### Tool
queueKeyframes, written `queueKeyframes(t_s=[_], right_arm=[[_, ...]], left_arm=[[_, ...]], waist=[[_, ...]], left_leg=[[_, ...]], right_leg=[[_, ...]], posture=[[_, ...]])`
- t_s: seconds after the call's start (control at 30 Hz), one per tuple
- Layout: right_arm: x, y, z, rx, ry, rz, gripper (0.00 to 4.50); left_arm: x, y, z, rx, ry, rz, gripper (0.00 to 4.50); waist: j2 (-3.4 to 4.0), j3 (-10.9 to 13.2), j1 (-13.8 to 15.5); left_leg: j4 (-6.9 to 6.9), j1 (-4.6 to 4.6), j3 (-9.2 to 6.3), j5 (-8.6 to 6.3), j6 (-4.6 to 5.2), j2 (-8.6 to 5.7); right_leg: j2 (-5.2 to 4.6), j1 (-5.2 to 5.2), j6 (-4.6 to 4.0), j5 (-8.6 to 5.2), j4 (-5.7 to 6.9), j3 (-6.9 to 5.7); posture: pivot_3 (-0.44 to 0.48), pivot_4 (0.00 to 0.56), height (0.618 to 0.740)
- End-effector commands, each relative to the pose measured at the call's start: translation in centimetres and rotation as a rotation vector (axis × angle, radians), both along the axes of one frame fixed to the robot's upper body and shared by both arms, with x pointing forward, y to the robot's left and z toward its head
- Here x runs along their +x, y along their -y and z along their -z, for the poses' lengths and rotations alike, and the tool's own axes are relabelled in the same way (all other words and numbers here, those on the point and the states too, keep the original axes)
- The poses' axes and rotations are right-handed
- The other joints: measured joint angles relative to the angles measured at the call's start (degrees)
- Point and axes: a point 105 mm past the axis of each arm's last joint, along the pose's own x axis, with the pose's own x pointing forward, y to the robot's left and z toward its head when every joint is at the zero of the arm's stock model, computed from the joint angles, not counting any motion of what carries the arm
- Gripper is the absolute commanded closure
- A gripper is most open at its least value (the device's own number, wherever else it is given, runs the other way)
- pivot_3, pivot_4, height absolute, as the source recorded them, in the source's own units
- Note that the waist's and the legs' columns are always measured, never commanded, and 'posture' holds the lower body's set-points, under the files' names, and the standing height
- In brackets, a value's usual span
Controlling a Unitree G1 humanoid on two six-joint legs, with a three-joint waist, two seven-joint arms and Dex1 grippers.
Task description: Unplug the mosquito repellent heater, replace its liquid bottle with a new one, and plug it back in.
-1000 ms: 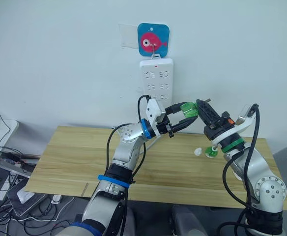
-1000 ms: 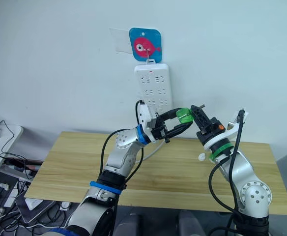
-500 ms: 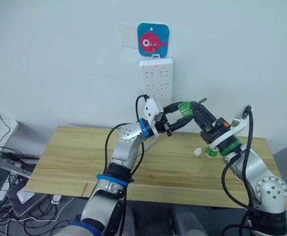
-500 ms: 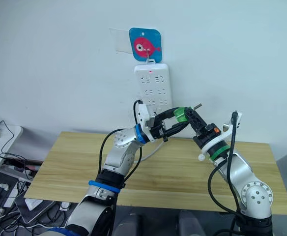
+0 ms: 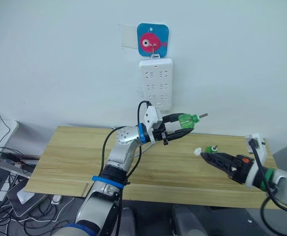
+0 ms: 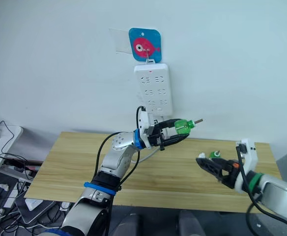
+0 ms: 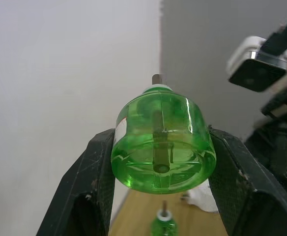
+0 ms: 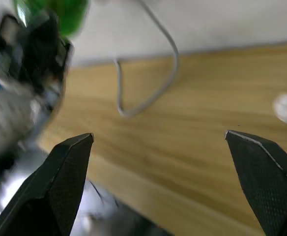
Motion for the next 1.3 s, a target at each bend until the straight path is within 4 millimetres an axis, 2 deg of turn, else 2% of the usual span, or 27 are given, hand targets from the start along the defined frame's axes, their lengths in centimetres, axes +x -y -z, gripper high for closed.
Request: queueKeyframes(t_s=[0.03, 0.1, 0.2, 0.33, 0.67, 0.97, 1.3], right_arm=[[0.1, 4.4, 1.5, -0.254, -0.052, 0.004, 0.02], [0.7, 7.1, 2.0, -0.359, -0.084, 0.036, 0.02], [1.8, 9.8, 2.1, -0.444, -0.109, 0.051, 0.02], [2.8, 11.8, 2.7, -0.550, -0.139, 0.014, 0.02], [4.0, 13.6, 5.3, -0.646, -0.206, -0.083, 0.02], [5.5, 15.2, 7.2, -0.649, -0.247, -0.084, 0.02], [5.7, 15.9, 8.9, -0.638, -0.273, -0.097, 0.02]], left_arm=[[-1.1, -0.2, 0.0, 0.025, 0.023, 0.088, 2.24], [-1.9, -0.3, 0.5, 0.053, 0.014, 0.145, 2.24], [-2.9, -0.4, 1.0, 0.080, -0.002, 0.213, 2.24], [-3.2, -0.5, 1.1, 0.085, -0.008, 0.228, 2.24], [-3.9, -1.0, 1.1, 0.067, -0.040, 0.193, 2.24], [-4.0, -1.5, 1.2, 0.072, -0.051, 0.168, 2.24], [-3.7, -2.0, 1.0, 0.082, -0.049, 0.139, 2.24]], waist=[[-0.02, 0.04, 0.02], [-0.08, 0.21, 0.04], [-0.12, 0.87, -0.07], [-0.07, 1.85, 0.24], [-0.06, 4.02, 0.69], [-0.03, 5.13, 1.26], [-0.04, 6.09, 1.33]], left_leg=[[-0.02, 0.00, 0.01, 0.00, 0.00, 0.00], [0.00, 0.02, 0.04, 0.00, 0.00, 0.00], [0.01, 0.09, 0.08, 0.00, 0.00, 0.01], [0.03, 0.10, 0.05, 0.00, 0.00, 0.02], [0.02, 0.03, 0.03, -0.01, 0.00, -0.01], [0.04, 0.01, 0.03, 0.00, 0.00, -0.06], [0.03, -0.01, 0.01, 0.00, -0.01, -0.08]], right_leg=[[0.00, 0.00, 0.05, -0.03, -0.01, 0.00], [-0.01, 0.00, 0.14, -0.08, -0.02, 0.03], [-0.01, 0.06, 0.18, -0.10, -0.03, 0.07], [-0.01, 0.07, 0.15, -0.08, -0.02, 0.05], [-0.08, 0.04, -0.03, 0.02, -0.02, 0.02], [-0.18, 0.03, 0.00, 0.04, -0.02, 0.01], [-0.24, 0.03, 0.00, 0.04, -0.01, -0.03]], posture=[[-0.027, 0.203, 0.740], [-0.024, 0.213, 0.740], [-0.015, 0.234, 0.740], [-0.005, 0.255, 0.740], [0.031, 0.292, 0.740], [0.050, 0.305, 0.740], [0.079, 0.320, 0.740]])
